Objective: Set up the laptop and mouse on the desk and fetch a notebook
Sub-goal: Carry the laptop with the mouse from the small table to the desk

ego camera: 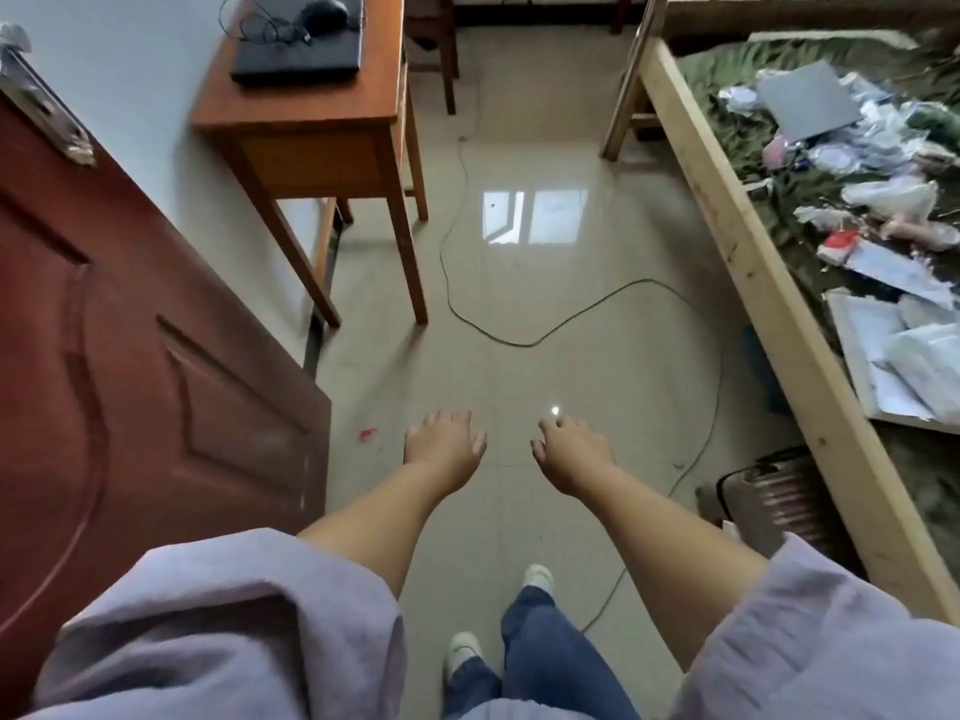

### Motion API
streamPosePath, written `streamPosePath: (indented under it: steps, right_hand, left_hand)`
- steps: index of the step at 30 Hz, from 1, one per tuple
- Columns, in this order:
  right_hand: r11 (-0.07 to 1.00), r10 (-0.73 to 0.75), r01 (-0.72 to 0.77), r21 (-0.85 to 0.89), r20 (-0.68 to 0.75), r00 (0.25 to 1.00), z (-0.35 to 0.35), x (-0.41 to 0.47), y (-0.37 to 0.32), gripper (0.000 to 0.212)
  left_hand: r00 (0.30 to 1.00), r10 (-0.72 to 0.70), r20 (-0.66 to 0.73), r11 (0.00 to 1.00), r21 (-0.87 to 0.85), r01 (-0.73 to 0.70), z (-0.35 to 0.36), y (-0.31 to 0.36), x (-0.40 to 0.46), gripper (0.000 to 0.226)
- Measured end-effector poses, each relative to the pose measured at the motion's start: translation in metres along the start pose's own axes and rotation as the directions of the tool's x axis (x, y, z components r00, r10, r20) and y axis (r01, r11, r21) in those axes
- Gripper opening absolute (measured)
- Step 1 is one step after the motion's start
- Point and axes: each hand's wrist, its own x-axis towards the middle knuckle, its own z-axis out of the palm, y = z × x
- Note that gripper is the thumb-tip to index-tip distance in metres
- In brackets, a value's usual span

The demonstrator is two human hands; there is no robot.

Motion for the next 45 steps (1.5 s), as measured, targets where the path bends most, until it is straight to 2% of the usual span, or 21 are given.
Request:
streamPosePath:
  steps: [3, 6, 12, 17, 26, 30, 38, 42, 45]
  right_hand:
    - [0.997, 0.021, -0.026, 0.066, 0.062, 0.998, -0.002, 0.020, 0.017, 0.040]
    - [0.998, 0.025, -0.030, 0.058, 0.096, 0.995, -0.015, 0.059, 0.040, 0.035]
    - [0.998, -0.002, -0.005, 0.059, 0.114, 0.993, -0.066, 0.143, 0.094, 0.036]
    - [0.998, -0.025, 0.019, 0.052, 0.134, 0.991, -0.117, 0.209, 0.134, 0.025]
    - [0.999, -0.048, 0.050, -0.021, 0.078, 0.996, -0.218, 0.369, 0.172, 0.038]
    - [0.997, -0.046, 0.049, -0.055, 0.054, 0.997, -0.276, 0.460, 0.175, 0.037]
    - [0.982, -0.142, 0.145, -0.120, 0.029, 0.989, -0.388, 0.609, 0.154, 0.035]
    - [0.951, -0.236, 0.244, -0.189, 0.061, 0.970, -0.431, 0.690, 0.131, 0.033]
    - [0.896, -0.349, 0.364, -0.254, 0.104, 0.931, -0.464, 0.756, 0.104, 0.035]
  left_hand:
    - [0.998, 0.001, 0.055, 1.000, -0.008, -0.001, 0.001, 0.008, 0.024, 0.040]
    - [0.993, 0.001, 0.119, 0.999, -0.039, 0.004, -0.006, 0.024, 0.063, 0.040]
    - [0.988, -0.002, 0.153, 1.000, -0.027, 0.006, -0.041, 0.071, 0.149, 0.041]
    - [0.989, -0.014, 0.145, 0.999, -0.049, 0.021, -0.075, 0.104, 0.219, 0.040]
    - [0.997, -0.036, 0.069, 0.994, -0.104, 0.043, -0.150, 0.124, 0.381, 0.038]
    - [0.998, -0.048, 0.047, 0.992, -0.119, 0.053, -0.194, 0.120, 0.469, 0.040]
    - [0.995, -0.095, 0.011, 0.973, -0.210, 0.095, -0.295, 0.117, 0.602, 0.038]
    - [0.978, -0.210, -0.003, 0.936, -0.289, 0.201, -0.327, 0.096, 0.655, 0.040]
    - [0.939, -0.343, -0.034, 0.872, -0.383, 0.305, -0.348, 0.073, 0.691, 0.039]
